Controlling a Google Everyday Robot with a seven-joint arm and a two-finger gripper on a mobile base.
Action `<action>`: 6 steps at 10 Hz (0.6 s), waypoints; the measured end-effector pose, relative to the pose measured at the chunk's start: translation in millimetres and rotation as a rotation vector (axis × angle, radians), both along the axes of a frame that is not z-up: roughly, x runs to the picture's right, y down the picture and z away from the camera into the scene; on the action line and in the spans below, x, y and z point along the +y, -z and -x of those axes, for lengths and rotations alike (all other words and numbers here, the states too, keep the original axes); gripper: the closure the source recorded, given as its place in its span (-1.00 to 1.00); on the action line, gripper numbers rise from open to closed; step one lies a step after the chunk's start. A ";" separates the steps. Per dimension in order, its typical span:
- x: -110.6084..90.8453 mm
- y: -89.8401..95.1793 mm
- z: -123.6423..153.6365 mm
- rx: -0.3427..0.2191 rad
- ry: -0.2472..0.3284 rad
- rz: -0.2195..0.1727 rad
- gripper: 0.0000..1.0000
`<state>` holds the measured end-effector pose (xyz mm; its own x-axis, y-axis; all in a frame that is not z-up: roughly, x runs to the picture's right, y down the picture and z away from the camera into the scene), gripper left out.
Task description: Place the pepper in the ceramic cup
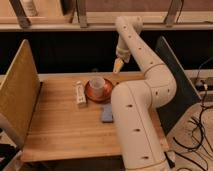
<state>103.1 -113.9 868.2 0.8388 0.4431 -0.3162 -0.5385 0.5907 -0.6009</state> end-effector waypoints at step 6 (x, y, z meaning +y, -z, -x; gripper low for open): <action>34.0 -50.8 -4.6 -0.015 -0.026 0.011 -0.60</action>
<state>107.7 -79.9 919.0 0.8318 0.4612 -0.3087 -0.5444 0.5698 -0.6156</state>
